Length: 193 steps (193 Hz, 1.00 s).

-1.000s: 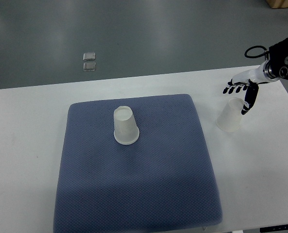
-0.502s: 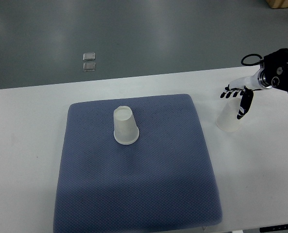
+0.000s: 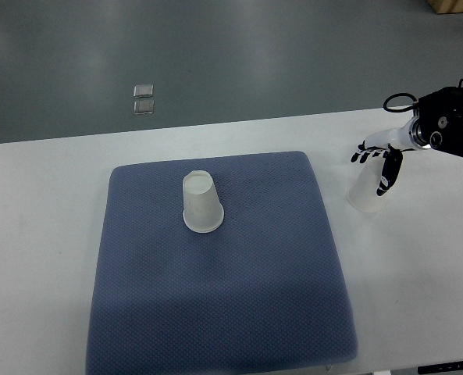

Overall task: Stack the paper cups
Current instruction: 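Close the right hand fingers around the white cup, then lift the white cup up off the table with the right hand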

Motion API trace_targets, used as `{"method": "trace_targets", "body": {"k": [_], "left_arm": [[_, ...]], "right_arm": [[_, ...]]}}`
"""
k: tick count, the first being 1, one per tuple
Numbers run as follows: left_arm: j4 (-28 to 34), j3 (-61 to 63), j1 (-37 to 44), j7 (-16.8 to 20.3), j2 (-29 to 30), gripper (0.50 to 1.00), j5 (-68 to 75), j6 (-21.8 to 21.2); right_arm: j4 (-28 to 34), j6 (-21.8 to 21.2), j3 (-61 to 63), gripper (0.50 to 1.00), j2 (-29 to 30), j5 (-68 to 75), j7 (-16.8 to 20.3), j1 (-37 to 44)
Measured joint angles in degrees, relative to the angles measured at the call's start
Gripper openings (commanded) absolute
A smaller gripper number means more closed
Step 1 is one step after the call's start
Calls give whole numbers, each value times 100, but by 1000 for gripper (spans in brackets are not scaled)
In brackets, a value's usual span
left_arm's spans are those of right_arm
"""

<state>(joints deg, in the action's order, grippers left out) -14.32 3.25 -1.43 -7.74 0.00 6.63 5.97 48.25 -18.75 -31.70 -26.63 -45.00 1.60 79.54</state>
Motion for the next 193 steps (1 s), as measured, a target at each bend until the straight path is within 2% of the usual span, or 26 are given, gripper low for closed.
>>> {"method": "trace_targets", "body": {"k": [17, 46, 57, 71, 76, 85, 105, 159, 193], "left_arm": [[0, 0, 2, 0, 0, 1000, 0, 0], [0, 0, 3, 0, 0, 1000, 0, 0], [0, 0, 3, 0, 0, 1000, 0, 0], [1, 0, 3, 0, 0, 1000, 0, 0], [4, 0, 3, 0, 0, 1000, 0, 0], [7, 0, 3, 0, 0, 1000, 0, 0], [9, 0, 3, 0, 0, 1000, 0, 0], [18, 0, 2, 0, 0, 1000, 4, 0], [10, 0, 2, 0, 0, 1000, 4, 0]], "right_arm": [[-5, 2, -2, 860, 0, 0, -2, 0], [-23, 34, -2, 813, 0, -9, -2, -41], [-53, 73, -8, 770, 1, -9, -2, -70], [-103, 105, -17, 756, 10, -12, -2, -122], [-112, 109, -18, 727, 12, -14, -2, -138], [-124, 117, -18, 713, 14, -16, -2, -158], [-131, 121, -17, 644, 14, -18, -3, -171], [-89, -11, 0, 639, -64, -5, -4, 134], [155, -552, -12, 646, -416, -30, -3, 868]]}}
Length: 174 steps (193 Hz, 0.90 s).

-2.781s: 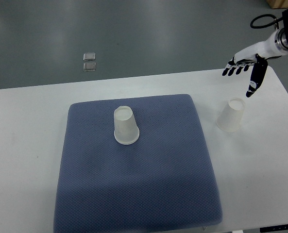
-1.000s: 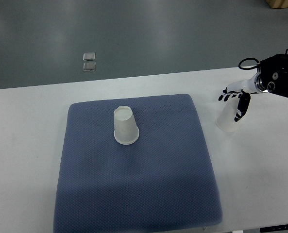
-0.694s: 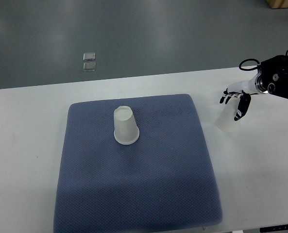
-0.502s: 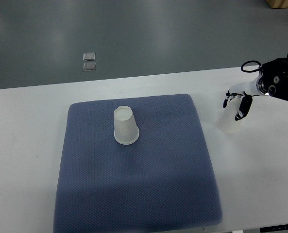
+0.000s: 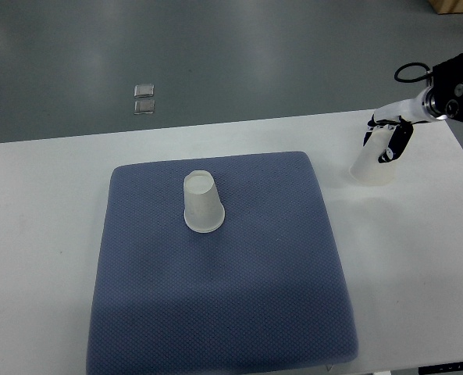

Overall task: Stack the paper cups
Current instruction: 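Lift the white cup up off the table with the right hand, then carry the cup over the cup on the pad with the right hand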

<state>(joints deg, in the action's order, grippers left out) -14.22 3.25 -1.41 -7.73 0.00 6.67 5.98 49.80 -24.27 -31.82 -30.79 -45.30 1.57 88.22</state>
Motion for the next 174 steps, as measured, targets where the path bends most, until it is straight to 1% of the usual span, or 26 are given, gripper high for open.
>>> {"method": "trace_targets", "body": {"k": [25, 52, 75, 95, 114, 129, 153, 174], "left_arm": [[-19, 4, -1, 0, 0, 1000, 0, 0], [-32, 16, -9, 0, 0, 1000, 0, 1], [-35, 25, -10, 0, 0, 1000, 0, 0], [-35, 25, -9, 0, 0, 1000, 0, 0], [-31, 21, -8, 0, 0, 1000, 0, 0], [-29, 18, -8, 0, 0, 1000, 0, 0], [-28, 17, -9, 0, 0, 1000, 1, 0], [-28, 11, -9, 0, 0, 1000, 1, 0]], "right_arm": [[573, -519, 7, 648, -504, 22, 1, 999], [1274, -959, 16, 652, -974, 54, 1, 2173], [1778, -1063, 11, 652, -1228, 230, 2, 3149], [2075, -1072, -4, 652, -1268, 480, 7, 3702], [2192, -1073, -8, 652, -1200, 655, 9, 3955], [2212, -1073, -9, 652, -1036, 766, 11, 4042], [2163, -1073, -17, 652, -568, 900, 11, 4064], [2020, -1056, -49, 652, 6, 1110, 11, 4048]]}}
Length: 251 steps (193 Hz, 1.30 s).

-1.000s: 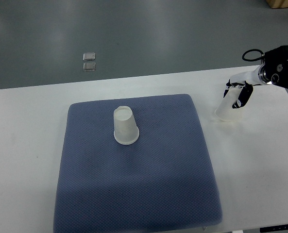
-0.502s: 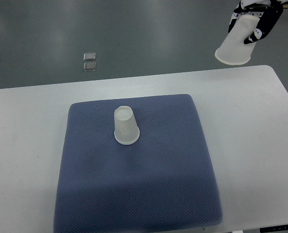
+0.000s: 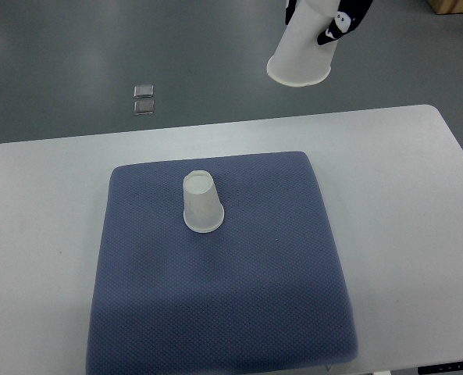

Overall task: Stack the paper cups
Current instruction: 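Carry the cup over the cup on the pad with the right hand, then lower the held cup onto the cup on the pad and release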

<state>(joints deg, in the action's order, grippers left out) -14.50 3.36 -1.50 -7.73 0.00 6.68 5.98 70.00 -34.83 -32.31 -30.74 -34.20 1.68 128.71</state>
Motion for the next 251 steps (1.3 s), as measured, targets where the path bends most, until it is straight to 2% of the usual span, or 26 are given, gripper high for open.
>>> {"method": "trace_targets", "body": {"k": [52, 82, 143, 199, 221, 251], "left_arm": [[0, -11, 1, 0, 0, 1000, 0, 0], [-6, -8, 7, 0, 0, 1000, 0, 0], [11, -9, 11, 0, 0, 1000, 0, 0], [4, -11, 10, 0, 0, 1000, 0, 0], [22, -15, 9, 0, 0, 1000, 0, 0], [34, -15, 21, 0, 0, 1000, 0, 0]], "right_arm": [[-361, 328, -53, 652, 1502, 897, 0, -50], [-640, 666, -65, 654, 2037, 1276, 0, -341], [-760, 977, -167, 662, 2490, 1415, 0, -784], [-760, 1145, -234, 690, 2823, 1465, 0, -1012], [-760, 1288, -377, 711, 2965, 1469, 0, -1063], [-760, 1494, -466, 715, 3068, 1475, 0, -1078]]}}
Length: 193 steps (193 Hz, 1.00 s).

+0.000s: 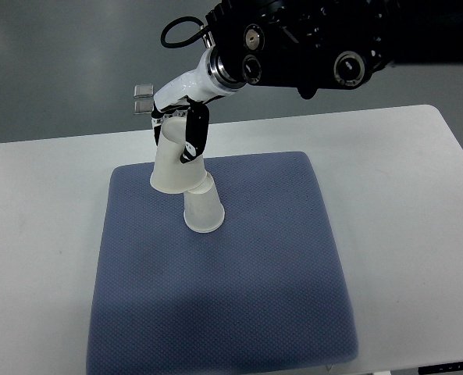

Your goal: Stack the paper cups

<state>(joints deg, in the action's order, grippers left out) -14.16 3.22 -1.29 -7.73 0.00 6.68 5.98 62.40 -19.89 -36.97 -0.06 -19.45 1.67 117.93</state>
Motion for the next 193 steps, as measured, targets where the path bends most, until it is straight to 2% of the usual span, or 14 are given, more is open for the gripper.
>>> {"method": "trace_targets", "body": {"k": [15, 24, 52, 193], "left_arm": [[2, -1, 13, 0, 0, 1000, 0, 0], [6, -3, 15, 0, 0, 1000, 0, 0], [17, -5, 39, 0, 0, 1000, -2, 0], [21, -5, 42, 0, 0, 1000, -7, -7]], "right_arm": [[0, 35, -67, 719, 4, -3, 0, -5], [0, 59, -135, 754, 5, -9, 0, -6], [0, 172, -288, 782, 6, -12, 0, -68], [11, 505, -443, 785, 6, 11, 1, -437]]}}
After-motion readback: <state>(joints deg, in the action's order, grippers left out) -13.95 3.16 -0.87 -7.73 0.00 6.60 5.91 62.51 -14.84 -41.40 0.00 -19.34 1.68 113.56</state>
